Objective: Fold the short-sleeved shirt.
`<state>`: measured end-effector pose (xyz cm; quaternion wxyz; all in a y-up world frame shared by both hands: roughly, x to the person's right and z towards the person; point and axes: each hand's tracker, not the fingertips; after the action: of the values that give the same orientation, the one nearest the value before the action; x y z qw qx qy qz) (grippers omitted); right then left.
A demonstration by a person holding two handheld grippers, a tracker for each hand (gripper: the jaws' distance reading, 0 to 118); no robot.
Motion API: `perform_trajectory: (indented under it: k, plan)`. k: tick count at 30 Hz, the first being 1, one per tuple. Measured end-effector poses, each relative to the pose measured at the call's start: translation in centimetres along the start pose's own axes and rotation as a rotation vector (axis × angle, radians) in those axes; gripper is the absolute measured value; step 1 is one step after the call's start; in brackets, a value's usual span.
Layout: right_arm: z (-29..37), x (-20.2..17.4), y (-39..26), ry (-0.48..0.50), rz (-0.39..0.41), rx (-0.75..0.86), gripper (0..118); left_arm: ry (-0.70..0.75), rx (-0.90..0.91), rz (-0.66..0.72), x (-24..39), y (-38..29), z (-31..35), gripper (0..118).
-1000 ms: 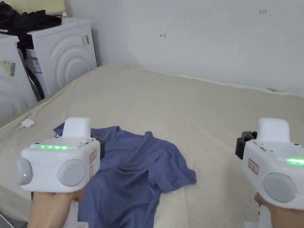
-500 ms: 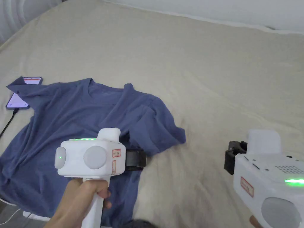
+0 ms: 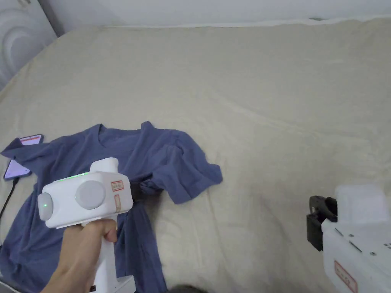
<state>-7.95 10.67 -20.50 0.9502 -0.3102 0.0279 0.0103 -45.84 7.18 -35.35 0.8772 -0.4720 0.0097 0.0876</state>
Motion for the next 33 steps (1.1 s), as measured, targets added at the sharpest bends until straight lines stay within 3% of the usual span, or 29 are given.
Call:
perform_trajectory:
  k: [5,9,13,21,26,27,28,29,30,33]
  plan:
    - [2.4,2.6,-0.9,-0.05,-0.016,0.052,0,-0.067,0.038,-0.094,6.7,2.7,3.2,2]
    - [3.6,5.5,-1.6,-0.112,-0.038,0.073,0,-0.179,0.072,-0.178,16.6,5.4,4.5,2]
    - [4.4,9.2,-2.4,-0.18,-0.085,0.068,0,-0.291,0.094,-0.349,29.1,7.9,3.4,2]
    - [2.7,16.2,-3.6,-0.298,-0.178,0.0,0,-0.571,-0.023,-0.495,50.8,6.8,-2.7,2]
    - [0.9,18.3,-4.9,-0.319,-0.241,-0.066,0,-0.486,-0.224,-0.53,55.5,2.5,-12.9,5]
    - [0.8,18.4,-5.2,-0.31,-0.254,-0.076,0,-0.425,-0.231,-0.569,55.5,2.0,-14.2,45]
    - [0.7,18.4,-5.5,-0.3,-0.257,-0.077,0,-0.335,-0.245,-0.611,55.5,1.4,-15.2,101]
    - [0.6,18.2,-5.7,-0.302,-0.254,-0.084,0,-0.302,-0.307,-0.645,54.6,1.2,-15.6,117]
    - [0.6,18.0,-5.9,-0.302,-0.247,-0.088,0,-0.462,-0.259,-0.555,54.0,0.9,-14.5,105]
    - [0.9,17.1,-5.7,-0.29,-0.236,-0.073,0,-0.579,-0.298,-0.361,48.3,1.9,-11.2,102]
